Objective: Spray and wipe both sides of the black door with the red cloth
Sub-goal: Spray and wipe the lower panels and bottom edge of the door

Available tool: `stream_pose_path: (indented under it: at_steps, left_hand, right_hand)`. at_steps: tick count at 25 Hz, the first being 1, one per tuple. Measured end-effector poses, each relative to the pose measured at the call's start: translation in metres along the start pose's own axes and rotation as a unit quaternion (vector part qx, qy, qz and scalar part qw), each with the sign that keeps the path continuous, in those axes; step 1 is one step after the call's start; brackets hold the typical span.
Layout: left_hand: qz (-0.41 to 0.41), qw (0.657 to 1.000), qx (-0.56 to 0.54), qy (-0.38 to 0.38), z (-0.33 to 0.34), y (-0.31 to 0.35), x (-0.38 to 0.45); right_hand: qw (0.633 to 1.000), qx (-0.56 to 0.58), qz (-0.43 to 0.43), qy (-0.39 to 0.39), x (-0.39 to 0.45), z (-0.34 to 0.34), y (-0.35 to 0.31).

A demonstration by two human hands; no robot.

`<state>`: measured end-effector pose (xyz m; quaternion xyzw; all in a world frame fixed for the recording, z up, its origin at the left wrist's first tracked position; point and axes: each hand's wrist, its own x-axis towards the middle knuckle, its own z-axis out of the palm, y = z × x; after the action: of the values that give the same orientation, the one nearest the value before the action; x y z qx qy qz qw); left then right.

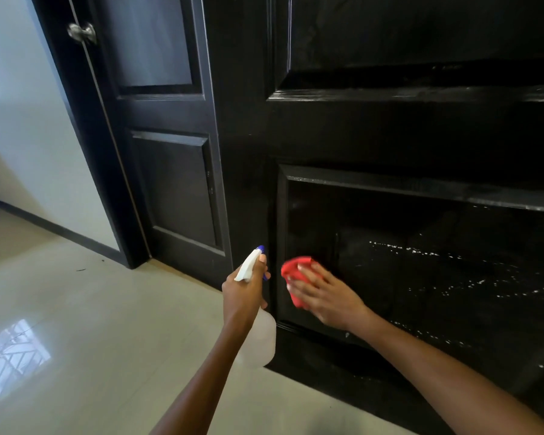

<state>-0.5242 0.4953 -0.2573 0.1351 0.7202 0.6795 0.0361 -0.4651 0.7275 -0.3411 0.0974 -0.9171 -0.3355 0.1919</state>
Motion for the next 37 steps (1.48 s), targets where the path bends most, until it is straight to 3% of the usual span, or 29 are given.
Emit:
stream_pose_path:
  at_steps: [2, 4, 6, 9, 12, 14, 16, 18, 19, 21, 24, 26, 28, 30, 32, 33, 35, 37]
  left_hand:
    - [0.001, 1.0, 0.002, -0.003, 0.001, 0.0, -0.001]
    - [-0.005, 1.0, -0.002, -0.005, 0.004, -0.002, -0.004]
    - [-0.009, 1.0, -0.007, -0.012, 0.006, -0.003, -0.006]
    - [-0.017, 1.0, -0.012, -0.024, 0.012, -0.001, -0.008]
    - [-0.019, 0.999, 0.001, -0.033, 0.021, 0.0, -0.007]
    - [-0.015, 0.999, 0.001, -0.041, 0.026, -0.002, -0.008]
    - [-0.014, 0.999, 0.0, -0.048, 0.028, -0.007, -0.011]
    - [-0.016, 0.999, 0.007, -0.046, 0.027, -0.011, -0.015]
    - [-0.018, 0.999, 0.014, -0.045, 0.028, -0.012, -0.018]
    - [-0.015, 0.998, 0.021, -0.053, 0.031, -0.011, -0.023]
    - [-0.009, 0.995, 0.019, -0.093, 0.04, -0.006, -0.035]
    - [-0.008, 0.995, 0.008, -0.104, 0.046, -0.003, -0.042]
    - [-0.008, 0.994, -0.001, -0.105, 0.052, 0.002, -0.046]
    - [0.011, 0.993, -0.011, -0.118, 0.059, 0.01, -0.049]
    - [0.034, 0.99, -0.017, -0.136, 0.067, 0.021, -0.051]
    - [0.044, 0.988, -0.022, -0.144, 0.071, 0.026, -0.051]
    - [0.055, 0.988, -0.024, -0.144, 0.076, 0.037, -0.05]
    - [0.064, 0.988, -0.021, -0.137, 0.077, 0.046, -0.048]
  right_hand:
    - [0.997, -0.024, -0.049, -0.053, -0.019, 0.011, -0.009]
    - [1.0, -0.022, -0.017, -0.015, -0.014, -0.003, 0.006]
    - [0.993, -0.01, 0.091, 0.073, -0.003, -0.036, 0.036]
    - [0.946, -0.014, 0.256, 0.199, -0.014, -0.079, 0.08]
    - [0.886, -0.005, 0.391, 0.249, -0.029, -0.086, 0.084]
    - [0.873, -0.006, 0.418, 0.25, -0.026, -0.071, 0.065]
    - [0.929, -0.006, 0.31, 0.201, -0.034, -0.033, 0.031]
    - [0.992, -0.004, 0.102, 0.069, -0.055, 0.01, -0.011]
    - [0.999, -0.02, 0.027, 0.004, -0.068, 0.022, -0.023]
    - [0.999, -0.034, -0.006, -0.031, -0.077, 0.026, -0.024]
    - [0.992, -0.012, 0.115, 0.057, -0.075, -0.01, 0.012]
    - [0.963, -0.009, 0.225, 0.147, -0.081, -0.047, 0.05]
    - [0.905, 0.001, 0.365, 0.218, -0.098, -0.076, 0.084]
    - [0.811, 0.013, 0.519, 0.271, -0.122, -0.094, 0.108]
    - [0.727, 0.026, 0.612, 0.31, -0.141, -0.102, 0.114]
    - [0.706, 0.031, 0.629, 0.325, -0.143, -0.102, 0.113]
    - [0.713, 0.049, 0.617, 0.331, -0.126, -0.098, 0.105]
    - [0.808, 0.06, 0.52, 0.269, -0.096, -0.084, 0.086]
